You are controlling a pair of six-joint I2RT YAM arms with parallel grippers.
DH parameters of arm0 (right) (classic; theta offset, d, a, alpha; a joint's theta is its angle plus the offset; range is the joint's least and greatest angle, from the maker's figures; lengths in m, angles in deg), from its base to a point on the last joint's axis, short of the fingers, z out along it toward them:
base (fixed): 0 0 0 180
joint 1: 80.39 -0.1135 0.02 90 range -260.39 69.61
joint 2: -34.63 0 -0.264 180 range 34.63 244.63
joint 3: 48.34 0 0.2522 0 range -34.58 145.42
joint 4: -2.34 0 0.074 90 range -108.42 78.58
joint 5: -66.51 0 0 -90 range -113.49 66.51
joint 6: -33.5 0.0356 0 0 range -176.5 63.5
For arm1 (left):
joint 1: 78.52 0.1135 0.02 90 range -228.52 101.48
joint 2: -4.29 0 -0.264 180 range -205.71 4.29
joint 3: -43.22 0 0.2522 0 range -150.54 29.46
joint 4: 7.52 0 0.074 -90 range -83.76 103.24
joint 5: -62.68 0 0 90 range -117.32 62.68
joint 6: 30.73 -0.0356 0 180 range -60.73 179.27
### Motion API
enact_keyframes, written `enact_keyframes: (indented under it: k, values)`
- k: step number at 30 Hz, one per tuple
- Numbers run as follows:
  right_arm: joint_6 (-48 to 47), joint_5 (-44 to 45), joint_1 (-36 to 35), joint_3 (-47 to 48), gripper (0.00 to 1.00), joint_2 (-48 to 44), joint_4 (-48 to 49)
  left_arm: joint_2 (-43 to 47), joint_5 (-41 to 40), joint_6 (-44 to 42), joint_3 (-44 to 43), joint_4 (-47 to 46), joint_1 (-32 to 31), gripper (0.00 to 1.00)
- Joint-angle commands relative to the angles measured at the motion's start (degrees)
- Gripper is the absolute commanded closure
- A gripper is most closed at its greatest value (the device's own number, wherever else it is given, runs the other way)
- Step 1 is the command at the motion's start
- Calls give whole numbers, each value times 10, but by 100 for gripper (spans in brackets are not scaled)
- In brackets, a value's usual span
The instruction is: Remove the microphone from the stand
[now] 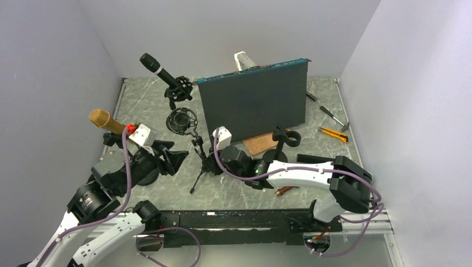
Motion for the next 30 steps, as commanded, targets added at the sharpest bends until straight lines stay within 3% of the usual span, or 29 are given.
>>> enact_keyframes:
  k: [1,7,20,27,30]
  values:
    - [-113,125,-30,9,100,23,12,16,-32,-3,-15,10,0,29]
    - [-247,257,-91,23,100,52,-10,41,-47,-13,-26,26,0,1]
    - [-391,347,-127,2,100,47,-6,97,-74,-26,-37,64,-1,1]
    - [-391,367,-129,-8,100,8,-58,114,-97,-27,-38,65,-1,1]
    - [-361,400,-129,-18,100,-7,-122,116,-104,-20,-43,72,0,1]
